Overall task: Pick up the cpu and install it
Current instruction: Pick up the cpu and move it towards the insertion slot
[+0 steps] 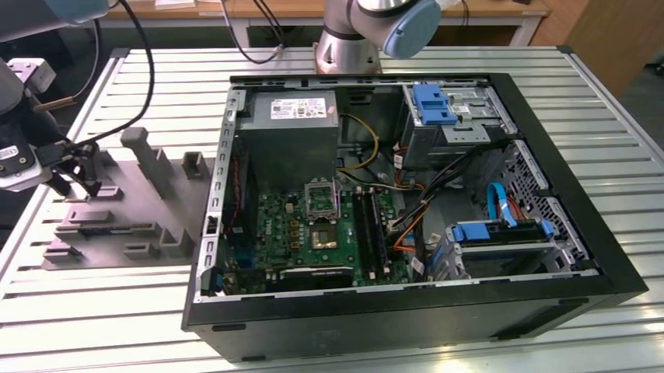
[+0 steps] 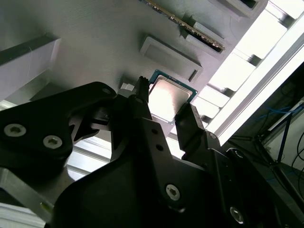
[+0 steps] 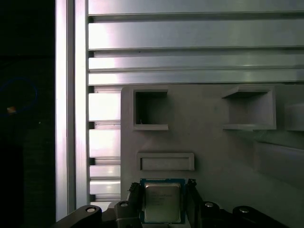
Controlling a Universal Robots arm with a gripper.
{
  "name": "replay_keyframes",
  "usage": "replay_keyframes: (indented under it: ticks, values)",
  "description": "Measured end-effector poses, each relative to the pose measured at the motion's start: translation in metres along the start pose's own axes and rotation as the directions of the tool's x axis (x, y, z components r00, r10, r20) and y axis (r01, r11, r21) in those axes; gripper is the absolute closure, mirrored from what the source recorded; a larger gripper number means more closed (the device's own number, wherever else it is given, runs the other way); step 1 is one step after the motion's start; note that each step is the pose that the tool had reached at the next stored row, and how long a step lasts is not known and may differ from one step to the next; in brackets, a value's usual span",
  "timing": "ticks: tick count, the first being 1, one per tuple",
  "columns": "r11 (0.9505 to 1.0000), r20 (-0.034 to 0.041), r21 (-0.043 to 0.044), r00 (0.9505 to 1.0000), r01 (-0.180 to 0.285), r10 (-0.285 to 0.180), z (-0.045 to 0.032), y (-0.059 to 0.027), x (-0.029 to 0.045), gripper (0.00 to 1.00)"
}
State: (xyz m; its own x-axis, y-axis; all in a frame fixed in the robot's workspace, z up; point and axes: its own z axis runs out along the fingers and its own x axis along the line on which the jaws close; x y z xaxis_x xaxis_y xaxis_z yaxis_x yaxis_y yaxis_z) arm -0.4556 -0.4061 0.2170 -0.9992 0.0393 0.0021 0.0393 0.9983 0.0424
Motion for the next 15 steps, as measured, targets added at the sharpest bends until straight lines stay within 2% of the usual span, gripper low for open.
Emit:
replay_keyframes:
  ticks: [1, 15]
  values:
    - [1.0000, 0.0000, 0.0000, 1.0000, 0.000, 0.000, -0.0042, 0.0002, 0.0000, 0.53]
    - [1.0000, 0.0000, 0.0000, 1.0000, 0.000, 0.000, -0.0074, 0.0003, 0.0000, 0.53]
